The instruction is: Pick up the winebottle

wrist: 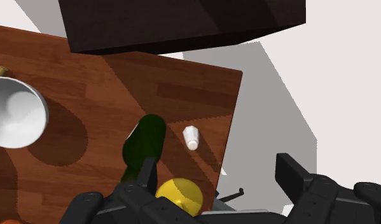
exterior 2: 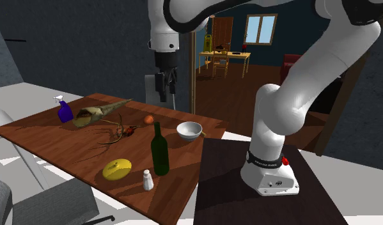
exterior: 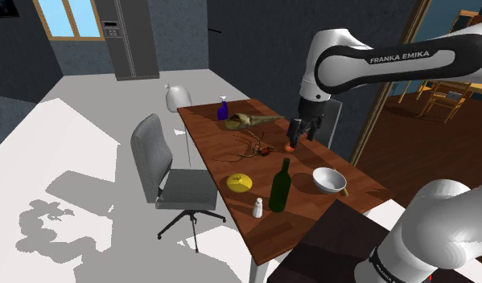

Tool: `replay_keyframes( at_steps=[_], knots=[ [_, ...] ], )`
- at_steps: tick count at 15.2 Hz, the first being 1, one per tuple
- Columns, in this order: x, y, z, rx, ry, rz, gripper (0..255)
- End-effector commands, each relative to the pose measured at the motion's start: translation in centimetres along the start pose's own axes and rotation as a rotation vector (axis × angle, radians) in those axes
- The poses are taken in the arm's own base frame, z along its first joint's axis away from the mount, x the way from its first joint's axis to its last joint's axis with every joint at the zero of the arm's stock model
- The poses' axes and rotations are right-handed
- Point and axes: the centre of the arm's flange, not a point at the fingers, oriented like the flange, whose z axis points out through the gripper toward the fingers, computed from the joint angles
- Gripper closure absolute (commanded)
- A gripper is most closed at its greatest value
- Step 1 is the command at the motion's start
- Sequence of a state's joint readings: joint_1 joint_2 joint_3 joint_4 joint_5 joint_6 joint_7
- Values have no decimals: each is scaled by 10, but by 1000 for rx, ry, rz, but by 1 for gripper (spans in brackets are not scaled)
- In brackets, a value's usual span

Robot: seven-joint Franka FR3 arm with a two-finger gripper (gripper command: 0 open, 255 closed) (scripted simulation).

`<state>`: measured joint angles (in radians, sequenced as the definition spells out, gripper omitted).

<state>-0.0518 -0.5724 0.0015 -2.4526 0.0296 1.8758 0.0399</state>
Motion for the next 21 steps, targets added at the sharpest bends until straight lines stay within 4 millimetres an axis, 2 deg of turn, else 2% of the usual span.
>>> replay_keyframes(
  at_steps=[1,18,21],
  knots=[
    [17,11,19,-3,-3,6,0],
    [135,117,180,-25,-40,62,0],
    [136,118,192,-25,-40,63,0]
  ],
)
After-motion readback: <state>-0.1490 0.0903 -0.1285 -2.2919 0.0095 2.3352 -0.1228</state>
